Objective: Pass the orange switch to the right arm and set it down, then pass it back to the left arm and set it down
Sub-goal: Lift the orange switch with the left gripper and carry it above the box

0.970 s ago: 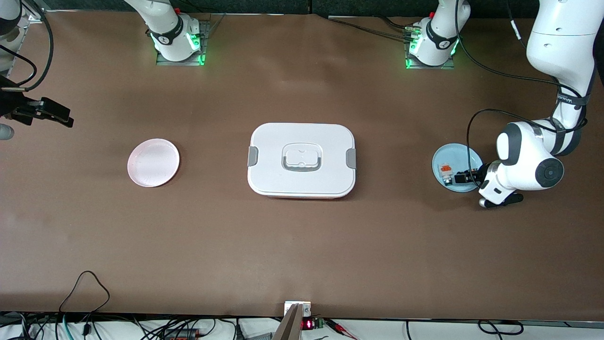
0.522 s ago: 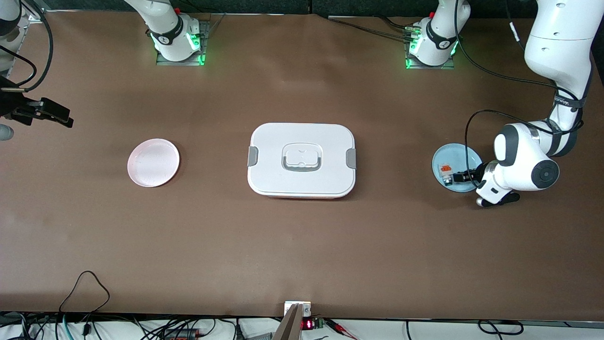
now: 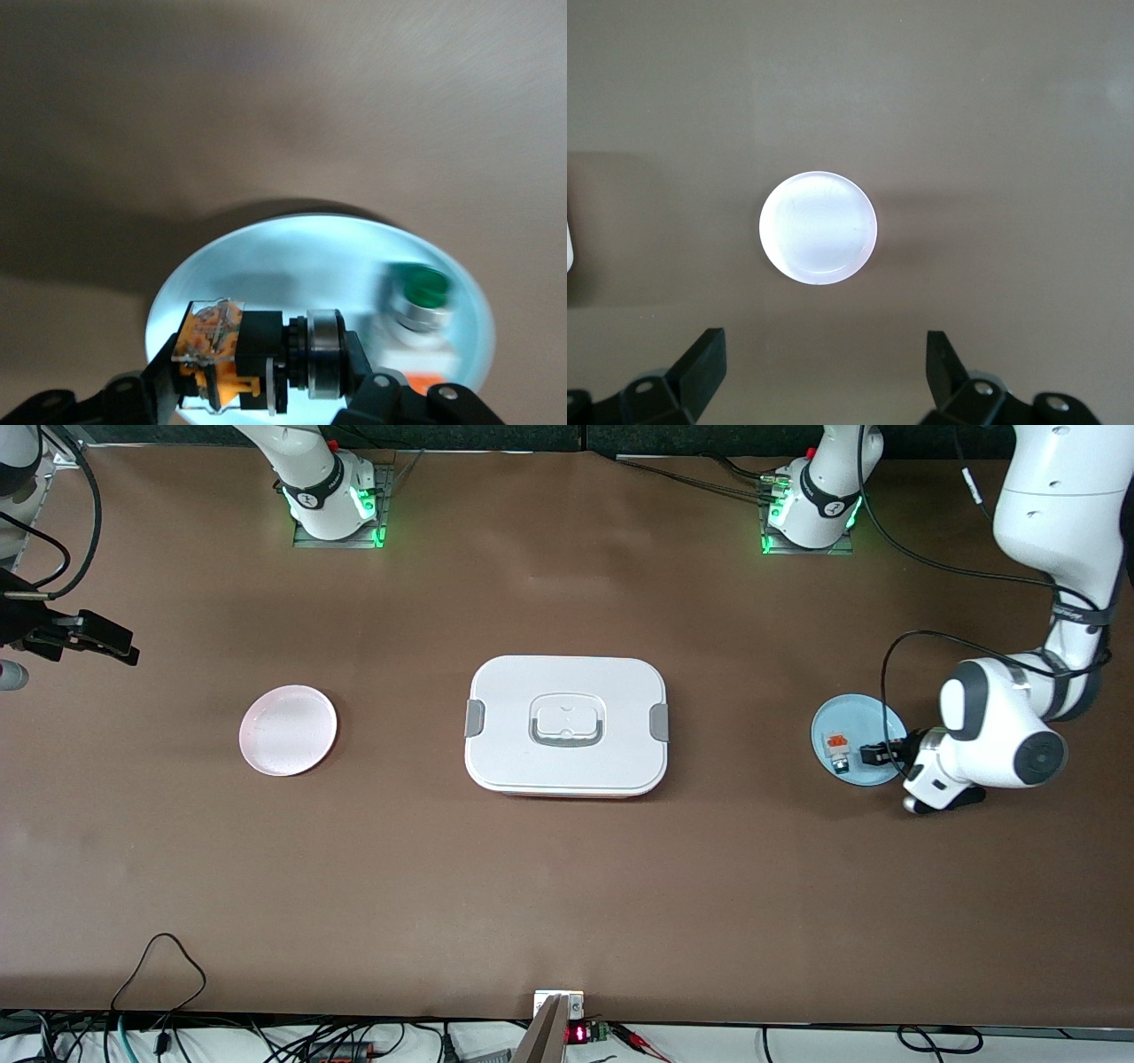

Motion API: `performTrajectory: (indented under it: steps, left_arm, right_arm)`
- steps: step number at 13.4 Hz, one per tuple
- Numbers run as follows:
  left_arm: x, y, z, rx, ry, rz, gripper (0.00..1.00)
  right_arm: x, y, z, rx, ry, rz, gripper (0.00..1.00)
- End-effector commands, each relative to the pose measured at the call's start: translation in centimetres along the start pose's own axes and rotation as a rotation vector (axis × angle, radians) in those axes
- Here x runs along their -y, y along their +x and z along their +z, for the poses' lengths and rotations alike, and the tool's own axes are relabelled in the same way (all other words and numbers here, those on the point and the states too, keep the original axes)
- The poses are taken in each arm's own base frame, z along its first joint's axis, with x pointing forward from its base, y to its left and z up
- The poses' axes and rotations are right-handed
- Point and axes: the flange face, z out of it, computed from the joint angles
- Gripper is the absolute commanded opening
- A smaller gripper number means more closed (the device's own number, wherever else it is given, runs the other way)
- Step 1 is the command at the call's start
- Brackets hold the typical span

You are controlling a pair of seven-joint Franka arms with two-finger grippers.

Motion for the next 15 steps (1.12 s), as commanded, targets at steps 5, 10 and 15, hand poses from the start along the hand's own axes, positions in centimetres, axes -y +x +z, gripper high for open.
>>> performTrajectory:
  steps: [5,10,15]
  left_arm:
    - [-8.4,-2.5,-14.0,0.096,-0.455,-0.271,0.03]
    - [-22.9,-9.2,-18.6,0.187,-0.570,-0.240,0.02]
    - [-36.4,-18.5,-21.1,0.186,-0.546,-0.185,0.00]
  right_arm:
    - [0.7,0.9,1.9,0.051,0.019,-0.022,1.00]
    - [1.7,0.1,1.7,0.097,0.080,-0.030,1.00]
    - [5.3,0.2,1.9,0.108,0.261,-0.056,1.00]
